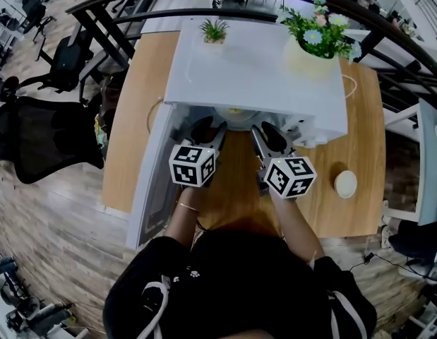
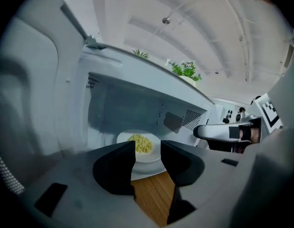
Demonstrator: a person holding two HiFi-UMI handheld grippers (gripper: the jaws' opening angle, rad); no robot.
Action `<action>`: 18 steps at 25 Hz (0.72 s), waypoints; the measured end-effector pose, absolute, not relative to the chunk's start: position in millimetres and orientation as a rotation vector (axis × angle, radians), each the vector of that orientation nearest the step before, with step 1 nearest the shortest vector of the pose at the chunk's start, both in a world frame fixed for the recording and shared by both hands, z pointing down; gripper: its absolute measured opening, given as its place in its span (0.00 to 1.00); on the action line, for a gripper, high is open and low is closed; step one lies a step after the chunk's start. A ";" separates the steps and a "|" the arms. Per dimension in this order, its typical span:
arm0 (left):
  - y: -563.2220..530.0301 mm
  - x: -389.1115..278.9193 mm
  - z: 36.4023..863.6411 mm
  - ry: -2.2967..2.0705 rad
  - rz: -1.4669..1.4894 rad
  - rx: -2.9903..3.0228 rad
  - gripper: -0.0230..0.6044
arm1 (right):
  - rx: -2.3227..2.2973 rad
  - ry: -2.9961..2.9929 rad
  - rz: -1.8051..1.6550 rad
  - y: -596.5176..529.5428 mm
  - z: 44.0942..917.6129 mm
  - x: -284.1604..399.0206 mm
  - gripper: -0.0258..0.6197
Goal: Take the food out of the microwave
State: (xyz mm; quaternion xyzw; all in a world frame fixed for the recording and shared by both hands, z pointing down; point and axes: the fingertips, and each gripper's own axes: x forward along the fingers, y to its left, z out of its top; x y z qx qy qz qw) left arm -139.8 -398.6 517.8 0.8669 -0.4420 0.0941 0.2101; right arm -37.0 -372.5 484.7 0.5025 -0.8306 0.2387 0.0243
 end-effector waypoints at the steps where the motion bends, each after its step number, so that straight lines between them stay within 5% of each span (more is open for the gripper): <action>1: -403.8 -139.7 522.3 -1.229 0.267 2.401 0.27 | 1.569 -2.547 0.747 -378.1 489.8 -37.5 0.23; 18: -446.7 -139.8 575.3 -1.238 0.406 2.254 0.33 | 1.702 -2.299 0.848 -437.9 545.8 -41.5 0.37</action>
